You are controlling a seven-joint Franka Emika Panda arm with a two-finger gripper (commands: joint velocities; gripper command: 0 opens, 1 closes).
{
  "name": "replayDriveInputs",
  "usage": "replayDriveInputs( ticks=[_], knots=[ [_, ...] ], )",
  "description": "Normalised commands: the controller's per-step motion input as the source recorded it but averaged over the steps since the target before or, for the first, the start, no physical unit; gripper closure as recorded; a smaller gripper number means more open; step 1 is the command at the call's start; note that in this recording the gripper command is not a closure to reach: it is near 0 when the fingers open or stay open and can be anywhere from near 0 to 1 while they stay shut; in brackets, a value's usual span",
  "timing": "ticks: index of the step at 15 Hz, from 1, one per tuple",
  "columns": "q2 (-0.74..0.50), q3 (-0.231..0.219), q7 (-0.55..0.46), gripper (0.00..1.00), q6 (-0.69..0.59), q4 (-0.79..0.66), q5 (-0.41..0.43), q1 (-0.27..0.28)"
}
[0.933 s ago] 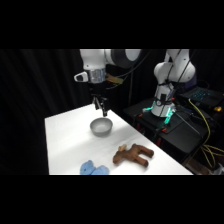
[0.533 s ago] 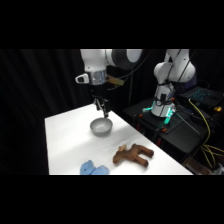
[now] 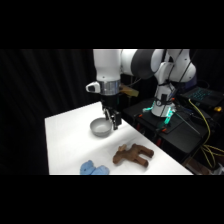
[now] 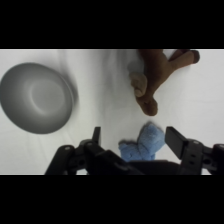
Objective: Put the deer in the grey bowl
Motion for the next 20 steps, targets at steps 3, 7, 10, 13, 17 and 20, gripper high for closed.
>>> replayDriveInputs(
  ticks=[3, 7, 10, 13, 17, 20],
  knots=[
    [0.13, 0.067, 0.28, 0.00, 0.57, -0.25, -0.020, 0.104],
    [0.26, -0.005, 0.23, 0.00, 0.48, -0.08, -0.088, 0.109],
    [0.30, -0.069, 0.20, 0.00, 0.31, 0.06, -0.099, 0.164],
    [0.31, -0.098, 0.15, 0.00, 0.23, 0.11, -0.067, 0.191],
    [0.30, -0.100, 0.03, 0.00, 0.13, 0.16, 0.010, 0.147],
    [0.20, -0.108, -0.03, 1.00, 0.06, 0.18, 0.048, 0.097]
  ],
)
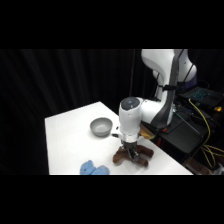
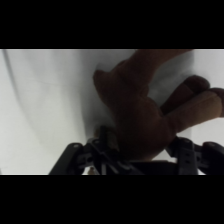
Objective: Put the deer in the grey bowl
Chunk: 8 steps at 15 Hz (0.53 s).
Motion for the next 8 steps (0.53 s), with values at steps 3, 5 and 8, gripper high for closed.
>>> replayDriveInputs(
  ticks=[3, 5, 8],
  knots=[
    [0.02, -0.114, -0.04, 1.00, -0.01, 0.10, 0.048, 0.088],
    [-0.12, -0.133, 0.00, 0.93, -0.11, 0.01, 0.021, 0.110],
    [-0.39, -0.033, -0.12, 0.62, -0.44, -0.05, 0.090, -0.016]
  ],
)
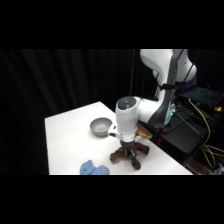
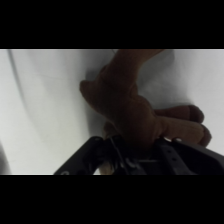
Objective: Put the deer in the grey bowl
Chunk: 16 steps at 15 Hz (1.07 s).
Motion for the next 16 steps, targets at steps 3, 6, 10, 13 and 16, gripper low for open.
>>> replayDriveInputs(
  ticks=[3, 6, 10, 13, 16],
  knots=[
    [-0.67, -0.030, -0.17, 0.62, -0.58, -0.10, 0.050, -0.098],
    [-0.67, 0.005, -0.21, 0.61, -0.54, -0.06, 0.044, -0.156],
    [-0.37, 0.014, -0.25, 0.60, -0.27, 0.02, 0.037, -0.172],
    [-0.08, -0.073, -0.22, 0.59, 0.04, 0.04, -0.147, -0.184],
    [-0.02, -0.115, -0.35, 0.59, 0.08, 0.06, -0.061, -0.226]
  ],
)
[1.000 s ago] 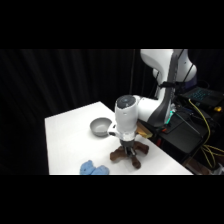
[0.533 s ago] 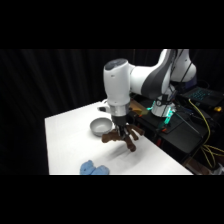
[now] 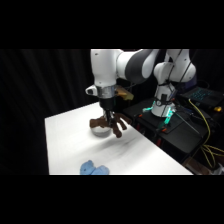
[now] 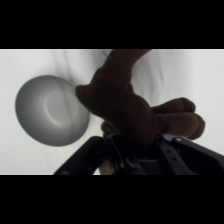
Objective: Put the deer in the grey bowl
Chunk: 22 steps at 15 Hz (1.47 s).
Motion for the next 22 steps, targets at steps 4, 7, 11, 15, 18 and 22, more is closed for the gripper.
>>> replayDriveInputs(
  ticks=[4, 7, 11, 15, 18, 22],
  knots=[
    [0.04, -0.128, -0.43, 0.57, 0.14, 0.17, -0.054, -0.228],
    [0.17, -0.086, -0.34, 0.57, 0.14, 0.26, 0.010, -0.171],
    [0.31, -0.027, -0.24, 0.58, 0.17, 0.25, 0.072, -0.099],
    [0.40, 0.046, -0.24, 0.60, 0.18, 0.22, 0.187, -0.083],
    [0.28, 0.071, -0.21, 0.60, 0.05, 0.21, 0.161, -0.097],
    [0.12, 0.092, -0.22, 0.00, 0.04, 0.14, 0.147, -0.109]
  ],
)
